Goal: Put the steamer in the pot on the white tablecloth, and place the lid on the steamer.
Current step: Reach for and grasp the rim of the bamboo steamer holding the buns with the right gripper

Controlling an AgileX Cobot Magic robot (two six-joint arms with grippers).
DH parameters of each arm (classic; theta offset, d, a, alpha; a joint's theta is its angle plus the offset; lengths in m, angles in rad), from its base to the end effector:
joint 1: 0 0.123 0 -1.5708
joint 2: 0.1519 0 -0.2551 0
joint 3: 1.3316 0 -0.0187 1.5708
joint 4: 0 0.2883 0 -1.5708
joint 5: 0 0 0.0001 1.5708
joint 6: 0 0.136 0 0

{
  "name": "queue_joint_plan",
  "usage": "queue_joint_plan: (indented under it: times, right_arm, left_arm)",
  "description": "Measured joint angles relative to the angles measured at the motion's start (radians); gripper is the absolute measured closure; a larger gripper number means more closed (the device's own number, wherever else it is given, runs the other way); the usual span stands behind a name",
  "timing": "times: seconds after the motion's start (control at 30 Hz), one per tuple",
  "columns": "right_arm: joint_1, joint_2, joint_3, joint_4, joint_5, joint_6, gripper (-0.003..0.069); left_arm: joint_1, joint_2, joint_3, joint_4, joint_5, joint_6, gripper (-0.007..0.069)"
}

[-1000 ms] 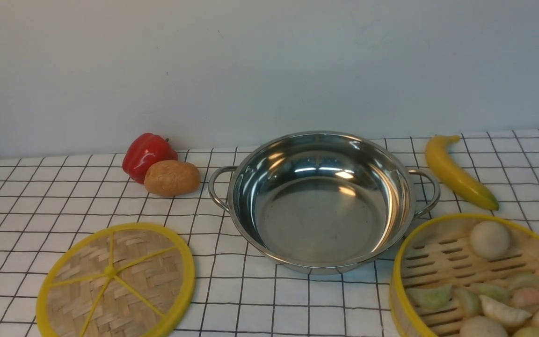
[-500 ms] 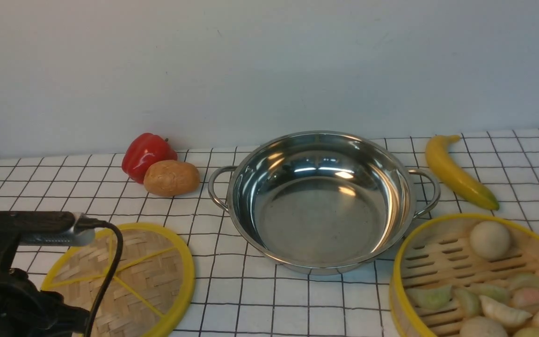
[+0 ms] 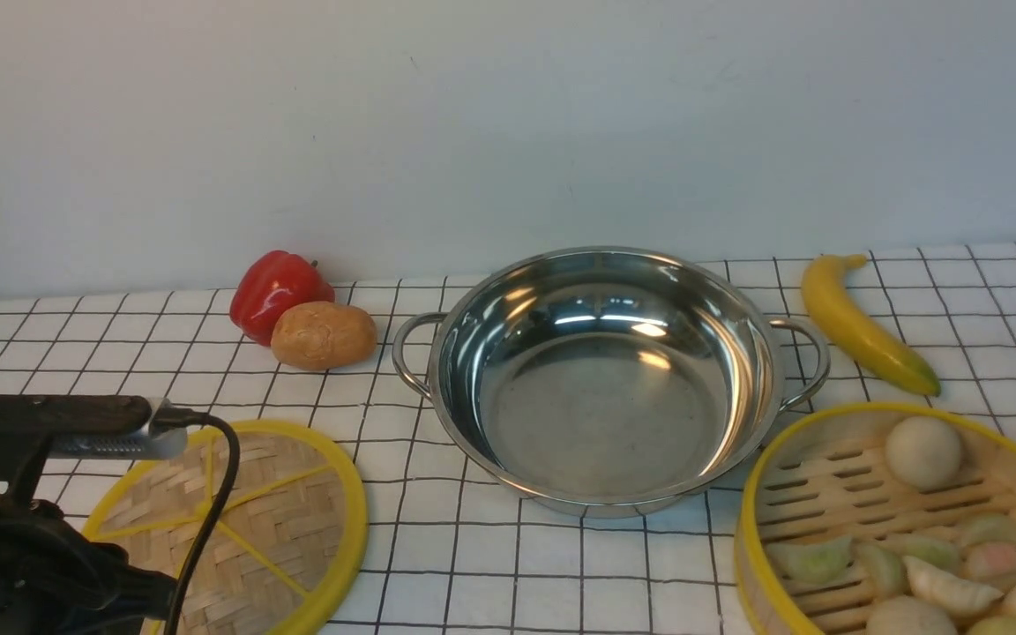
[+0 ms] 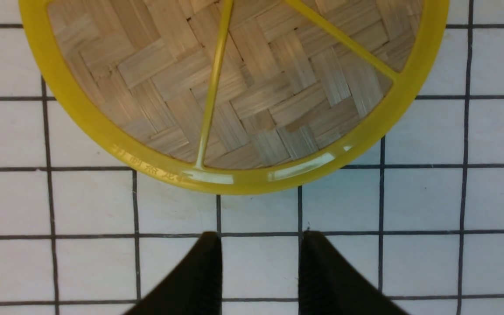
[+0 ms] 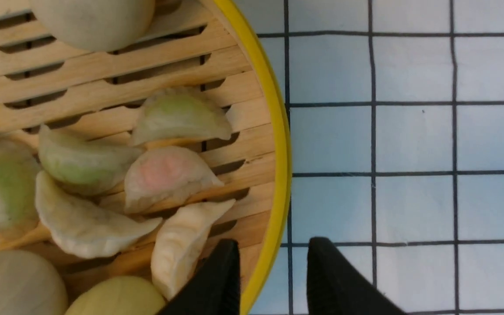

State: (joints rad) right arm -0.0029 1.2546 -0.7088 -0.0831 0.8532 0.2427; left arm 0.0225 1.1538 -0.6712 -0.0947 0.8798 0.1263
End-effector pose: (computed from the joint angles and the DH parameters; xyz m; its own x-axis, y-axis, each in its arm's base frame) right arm 0.2600 -0.0093 0.1327 -0.9456 0.1893 -0.2646 0.1992 0.9799 -0.0112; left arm 0.2463 -0.0044 0.1457 -0.9537 0.0442 -0.2975 0.0618 0.9968 -0.0502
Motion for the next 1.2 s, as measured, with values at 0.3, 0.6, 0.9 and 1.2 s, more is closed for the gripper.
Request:
queue_joint_plan:
  times: [0.3,0.6,0.9,1.2]
  right_arm:
    - [0.0,0.172,0.0,-0.002,-0.088,0.004,0.0419]
    - [0.0,0.308,-0.007,-0.028,-0.12,0.04,0.0501]
    - [0.0,0.313,-0.012,-0.116,-0.036,0.118,0.061]
    - [0.0,0.285,-0.012,-0.154,0.06,0.171,0.0606]
  left_arm:
    - [0.0,0.0,0.0,0.0,0.0,0.001,0.0382]
    - [0.0,0.0,0.0,-0.001,0.0,0.001,0.0382]
    - [0.0,0.0,0.0,-0.001,0.002,0.001,0.0382]
    - [0.0,0.0,0.0,-0.001,0.002,0.001,0.0382]
